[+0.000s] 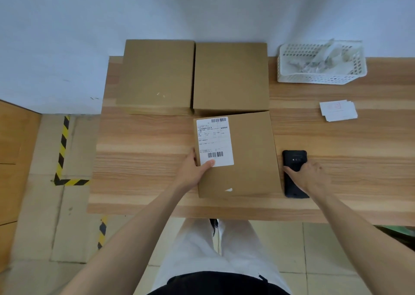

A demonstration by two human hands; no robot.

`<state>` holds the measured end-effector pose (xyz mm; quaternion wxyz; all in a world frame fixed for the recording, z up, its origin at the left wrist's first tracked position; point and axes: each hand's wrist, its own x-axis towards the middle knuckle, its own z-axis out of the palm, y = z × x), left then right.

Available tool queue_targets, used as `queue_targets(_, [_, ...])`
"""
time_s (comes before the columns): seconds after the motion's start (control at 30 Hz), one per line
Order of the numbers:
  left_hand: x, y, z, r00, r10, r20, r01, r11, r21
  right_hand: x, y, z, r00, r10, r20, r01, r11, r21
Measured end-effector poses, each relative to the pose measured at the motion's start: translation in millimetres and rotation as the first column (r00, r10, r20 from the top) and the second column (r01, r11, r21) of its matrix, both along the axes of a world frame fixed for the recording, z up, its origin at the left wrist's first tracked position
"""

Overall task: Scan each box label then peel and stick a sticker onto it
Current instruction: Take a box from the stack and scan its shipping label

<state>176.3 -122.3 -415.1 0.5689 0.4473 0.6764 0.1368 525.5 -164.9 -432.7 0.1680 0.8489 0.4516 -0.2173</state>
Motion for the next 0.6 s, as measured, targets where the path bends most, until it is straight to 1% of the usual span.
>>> queue_targets(0.03, [3,4,7,0.998,-0.023,-0.059,0.025,0.999,0.028,4,4,9,1.000,0.013,-0.013,-0.013,1.000,0.003])
queue_targets(0.1, [7,11,17,0.973,-0.074,-0.221,0.096,0.991,0.091,10,14,20,0.996,0.067,-0.054,-0.066,0.998,0.014])
queue_targets(0.17, [18,22,34,0.919,-0.120,-0.376,0.202,0.961,0.188,21,26,37,0.989,0.122,-0.080,-0.120,0.992,0.034])
queue_targets(0.23, [38,38,50,0.849,-0.165,-0.503,0.324,0.913,0.248,35,40,52,0.983,0.148,-0.110,-0.140,0.987,0.076])
queue_targets(0.33, [84,63,69,0.783,-0.297,-0.547,0.513,0.805,0.297,60,62,69,0.973,0.192,-0.130,-0.171,0.973,0.154])
queue_targets(0.4, [124,78,76,0.710,-0.402,-0.578,0.638,0.715,0.286,81,75,75,0.970,0.197,-0.144,-0.167,0.966,0.200])
queue_targets(0.47, [168,92,81,0.657,-0.470,-0.589,0.709,0.652,0.270,106,88,77,0.962,0.241,-0.128,-0.206,0.949,0.240])
queue_targets(0.5, [190,99,79,0.647,-0.488,-0.585,0.722,0.639,0.265,119,95,78,0.958,0.260,-0.121,-0.224,0.942,0.250])
queue_targets(0.6, [258,115,72,0.662,-0.510,-0.549,0.709,0.663,0.240,165,112,75,0.951,0.263,-0.164,-0.218,0.943,0.251])
